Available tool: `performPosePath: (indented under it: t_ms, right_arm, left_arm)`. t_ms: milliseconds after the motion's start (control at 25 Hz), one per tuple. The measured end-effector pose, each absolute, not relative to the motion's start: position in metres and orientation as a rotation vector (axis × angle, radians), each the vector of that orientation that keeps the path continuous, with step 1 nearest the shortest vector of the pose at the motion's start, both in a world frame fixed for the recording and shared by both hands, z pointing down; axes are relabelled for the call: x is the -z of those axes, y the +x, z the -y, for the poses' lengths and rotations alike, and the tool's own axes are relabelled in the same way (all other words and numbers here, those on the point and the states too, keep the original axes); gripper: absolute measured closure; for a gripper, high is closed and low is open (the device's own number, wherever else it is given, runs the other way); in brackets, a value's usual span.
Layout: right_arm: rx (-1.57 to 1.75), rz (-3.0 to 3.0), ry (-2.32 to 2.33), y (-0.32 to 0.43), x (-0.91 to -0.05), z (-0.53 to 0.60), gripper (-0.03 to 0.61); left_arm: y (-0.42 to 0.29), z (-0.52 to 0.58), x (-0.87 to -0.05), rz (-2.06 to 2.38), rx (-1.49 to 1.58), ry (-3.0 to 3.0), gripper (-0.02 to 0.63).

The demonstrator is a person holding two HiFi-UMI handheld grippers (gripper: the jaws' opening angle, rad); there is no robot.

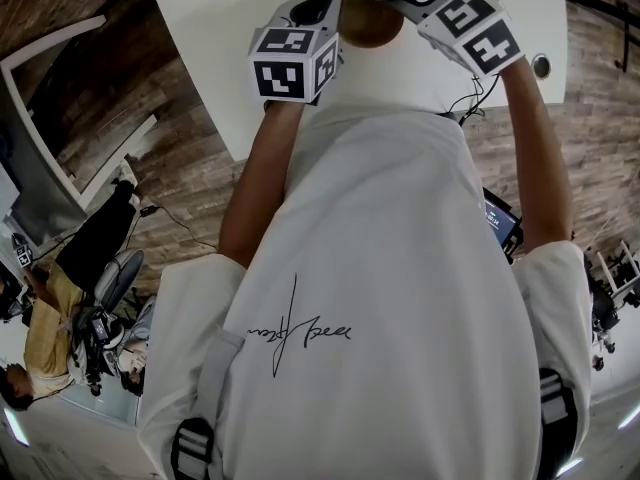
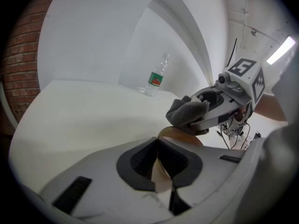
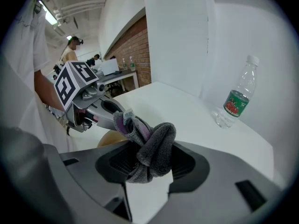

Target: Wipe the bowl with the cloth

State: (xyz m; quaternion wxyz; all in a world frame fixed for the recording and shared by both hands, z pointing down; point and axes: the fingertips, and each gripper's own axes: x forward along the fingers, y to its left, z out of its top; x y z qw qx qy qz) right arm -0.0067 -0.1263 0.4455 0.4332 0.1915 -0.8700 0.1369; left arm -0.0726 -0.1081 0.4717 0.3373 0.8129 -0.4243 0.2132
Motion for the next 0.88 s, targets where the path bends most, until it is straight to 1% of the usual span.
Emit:
performPosePath:
  t_ms: [880]
  right_arm:
    - [-0.489,2.167,0.614,0.031,-0.446,0.112,0.397]
  left_arm:
    - [-0.067,0.111,-0.469,1.124,-0.557,2.115,0.595]
